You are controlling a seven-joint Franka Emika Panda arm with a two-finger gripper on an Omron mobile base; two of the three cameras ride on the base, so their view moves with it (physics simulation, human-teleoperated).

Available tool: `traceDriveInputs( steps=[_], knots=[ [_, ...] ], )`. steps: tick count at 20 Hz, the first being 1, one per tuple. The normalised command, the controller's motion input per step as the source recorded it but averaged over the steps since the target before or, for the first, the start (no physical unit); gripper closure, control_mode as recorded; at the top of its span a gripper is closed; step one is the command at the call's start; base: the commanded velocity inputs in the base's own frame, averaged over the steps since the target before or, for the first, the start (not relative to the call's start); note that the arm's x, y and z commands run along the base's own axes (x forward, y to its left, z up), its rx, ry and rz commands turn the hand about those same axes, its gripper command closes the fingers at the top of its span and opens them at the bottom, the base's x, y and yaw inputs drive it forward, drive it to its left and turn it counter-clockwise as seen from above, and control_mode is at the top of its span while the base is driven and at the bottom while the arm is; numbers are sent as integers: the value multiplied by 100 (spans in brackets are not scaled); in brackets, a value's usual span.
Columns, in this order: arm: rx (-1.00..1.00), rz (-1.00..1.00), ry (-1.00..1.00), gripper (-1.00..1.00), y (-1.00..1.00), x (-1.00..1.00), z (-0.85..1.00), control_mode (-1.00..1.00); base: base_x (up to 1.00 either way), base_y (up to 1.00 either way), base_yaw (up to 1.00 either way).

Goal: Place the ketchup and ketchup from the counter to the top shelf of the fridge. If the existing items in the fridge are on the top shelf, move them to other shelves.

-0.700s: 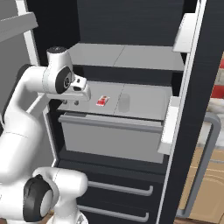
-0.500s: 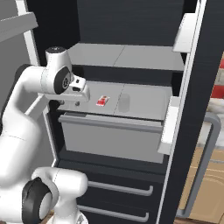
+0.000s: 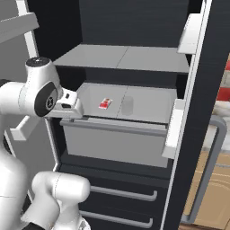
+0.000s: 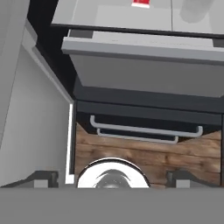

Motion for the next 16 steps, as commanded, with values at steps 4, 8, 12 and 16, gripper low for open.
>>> traceDriveInputs(
  steps=[4, 8, 12, 16],
  knots=[
    [0, -3, -15, -100, -14, -99, 0, -100, 0, 0, 0],
    [0, -4, -11, -100, -3, -59, 0, -100, 0, 0, 0],
    [0, 0, 0, -100, 0, 0, 0, -100, 0, 0, 0],
    [0, 0, 0, -100, 0, -16, 0, -100, 0, 0, 0]
  ],
)
